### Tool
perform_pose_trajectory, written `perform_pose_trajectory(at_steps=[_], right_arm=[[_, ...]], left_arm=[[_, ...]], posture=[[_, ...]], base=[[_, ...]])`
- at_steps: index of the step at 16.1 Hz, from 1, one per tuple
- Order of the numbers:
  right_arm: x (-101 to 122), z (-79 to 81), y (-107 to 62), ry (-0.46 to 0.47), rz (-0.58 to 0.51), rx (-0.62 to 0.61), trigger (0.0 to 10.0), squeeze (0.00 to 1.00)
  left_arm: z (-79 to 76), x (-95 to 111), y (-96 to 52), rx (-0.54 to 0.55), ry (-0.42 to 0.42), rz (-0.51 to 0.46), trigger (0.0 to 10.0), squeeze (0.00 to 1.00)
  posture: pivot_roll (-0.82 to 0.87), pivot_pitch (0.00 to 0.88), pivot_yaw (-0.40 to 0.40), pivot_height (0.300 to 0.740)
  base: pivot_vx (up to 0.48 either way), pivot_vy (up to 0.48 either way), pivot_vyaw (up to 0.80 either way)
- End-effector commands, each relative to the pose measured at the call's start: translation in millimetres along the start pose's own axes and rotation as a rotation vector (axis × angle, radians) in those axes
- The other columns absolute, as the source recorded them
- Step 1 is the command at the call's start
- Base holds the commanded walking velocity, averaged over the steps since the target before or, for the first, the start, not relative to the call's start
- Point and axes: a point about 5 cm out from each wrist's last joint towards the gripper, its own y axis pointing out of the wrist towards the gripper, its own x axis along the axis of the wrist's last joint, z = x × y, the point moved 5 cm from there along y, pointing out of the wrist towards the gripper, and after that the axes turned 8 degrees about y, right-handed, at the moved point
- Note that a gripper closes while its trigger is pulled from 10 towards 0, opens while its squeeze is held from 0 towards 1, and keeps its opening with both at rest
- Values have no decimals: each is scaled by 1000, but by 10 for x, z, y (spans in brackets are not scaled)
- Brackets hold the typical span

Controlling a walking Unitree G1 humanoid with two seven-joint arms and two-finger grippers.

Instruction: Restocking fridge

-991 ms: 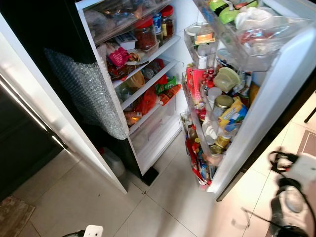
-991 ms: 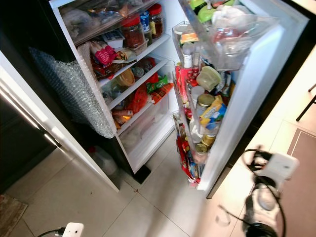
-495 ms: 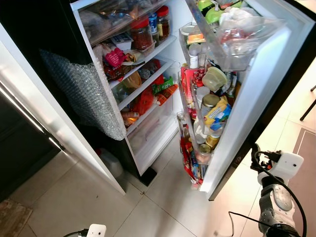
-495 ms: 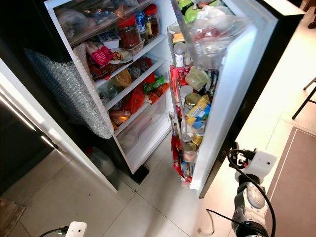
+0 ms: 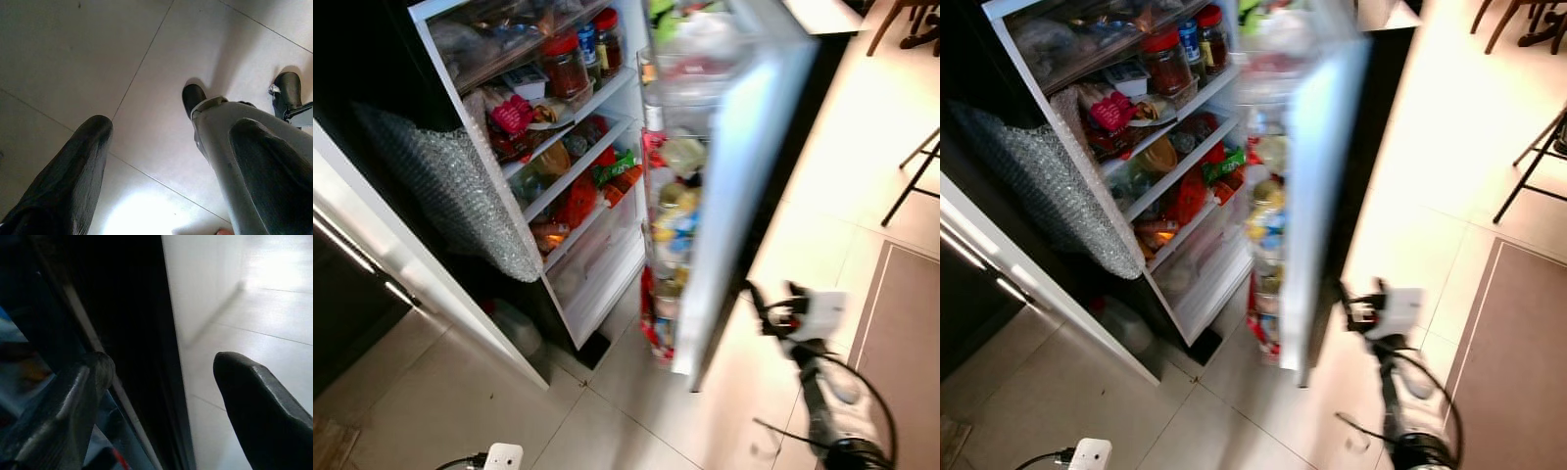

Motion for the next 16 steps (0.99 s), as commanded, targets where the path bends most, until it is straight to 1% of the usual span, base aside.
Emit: perform_pose_trajectory(at_steps=[1, 4, 5, 6, 8, 16], right_arm=[[206, 291, 129, -37, -50, 156, 10000, 0], [192, 386, 107, -34, -24, 240, 10000, 0], [161, 452, 64, -22, 6, 302, 10000, 0], [142, 491, 36, -15, 23, 337, 10000, 0], [107, 534, 2, -6, 47, 376, 10000, 0], [63, 579, -30, 9, 88, 395, 10000, 0]], left_arm=[[23, -110, -21, 12, -2, 29, 10000, 0], [16, -114, -22, 12, -2, 31, 10000, 0], [8, -107, -20, 11, -2, 29, 10000, 0], [4, -103, -19, 10, -2, 28, 10000, 0], [0, -98, -18, 10, -2, 27, 10000, 0], [-10, -65, -10, 12, -6, 20, 10000, 0]], posture=[[-108, 121, 54, 740], [-110, 122, 51, 740], [-111, 121, 50, 740], [-111, 121, 50, 740], [-112, 122, 50, 740], [-109, 130, 44, 740]], base=[[0, 0, 0], [0, 0, 0], [0, 0, 0], [0, 0, 0], [0, 0, 0], [0, 0, 0]])
